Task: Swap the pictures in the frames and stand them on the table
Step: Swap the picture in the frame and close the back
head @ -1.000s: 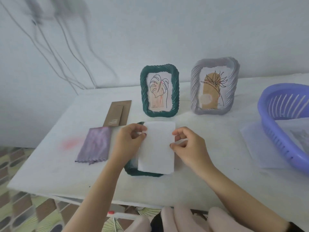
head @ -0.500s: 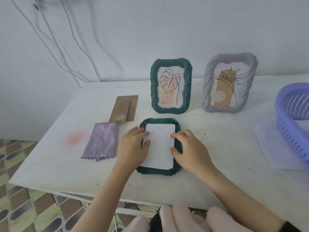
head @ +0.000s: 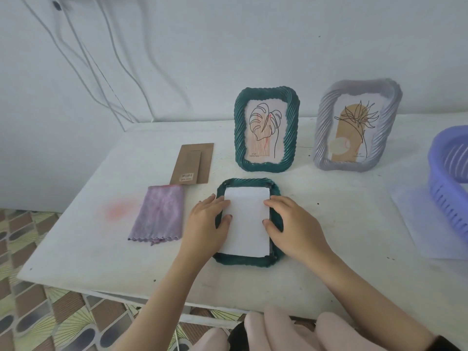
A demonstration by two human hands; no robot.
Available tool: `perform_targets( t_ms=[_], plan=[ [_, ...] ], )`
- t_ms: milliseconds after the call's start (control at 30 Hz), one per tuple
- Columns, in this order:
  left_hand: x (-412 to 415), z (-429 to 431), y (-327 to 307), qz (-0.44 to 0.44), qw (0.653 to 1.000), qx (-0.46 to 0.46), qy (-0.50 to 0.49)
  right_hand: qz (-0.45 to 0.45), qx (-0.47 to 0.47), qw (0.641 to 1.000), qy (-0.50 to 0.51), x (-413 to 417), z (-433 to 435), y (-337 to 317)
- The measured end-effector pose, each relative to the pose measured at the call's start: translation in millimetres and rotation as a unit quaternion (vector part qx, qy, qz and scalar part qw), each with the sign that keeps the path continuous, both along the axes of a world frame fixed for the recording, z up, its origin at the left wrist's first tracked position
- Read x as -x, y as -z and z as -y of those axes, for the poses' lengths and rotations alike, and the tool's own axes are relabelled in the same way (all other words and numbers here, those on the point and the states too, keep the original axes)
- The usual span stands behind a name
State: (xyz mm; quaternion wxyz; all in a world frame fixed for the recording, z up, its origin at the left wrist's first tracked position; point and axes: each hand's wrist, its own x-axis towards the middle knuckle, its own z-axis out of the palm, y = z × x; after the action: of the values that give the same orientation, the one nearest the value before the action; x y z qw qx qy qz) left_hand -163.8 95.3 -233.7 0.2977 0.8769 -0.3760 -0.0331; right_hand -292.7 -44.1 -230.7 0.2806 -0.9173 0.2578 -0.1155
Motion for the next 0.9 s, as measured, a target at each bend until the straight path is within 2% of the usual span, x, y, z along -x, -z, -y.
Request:
perform_targets(
  t_ms=[200, 300, 400, 467, 533, 667, 900],
  plan=[
    [-7, 2, 7, 0.011, 1.0, -0.001, 0.009, 0.006, 0.008, 1.0, 0.01, -1, 0, 5],
    [-18, 1, 0, 0.004, 0.998, 0.058, -0.005, 0.017, 0.011, 1.0, 0.015, 0, -2, 7],
    [-48, 3, -11, 0.029, 0.992, 0.1, -0.069, 0.019, 0.019, 0.999, 0.02, 0, -3, 9],
    [-72, 6, -20, 0.018, 0.987, 0.082, -0.137, 0.016, 0.023, 0.999, 0.022, 1, -3, 9],
    [-91, 10, -27, -0.023, 0.98, 0.023, -0.196, 0.013, 0.026, 0.999, 0.024, 1, -4, 10],
    [-111, 20, -31, -0.07, 0.971, -0.096, -0.208, 0.012, 0.026, 0.999, 0.028, 0, -5, 10],
    [-128, 38, -31, -0.14, 0.954, -0.086, -0.249, 0.013, 0.032, 0.999, 0.035, 0, -7, 10]
  ],
)
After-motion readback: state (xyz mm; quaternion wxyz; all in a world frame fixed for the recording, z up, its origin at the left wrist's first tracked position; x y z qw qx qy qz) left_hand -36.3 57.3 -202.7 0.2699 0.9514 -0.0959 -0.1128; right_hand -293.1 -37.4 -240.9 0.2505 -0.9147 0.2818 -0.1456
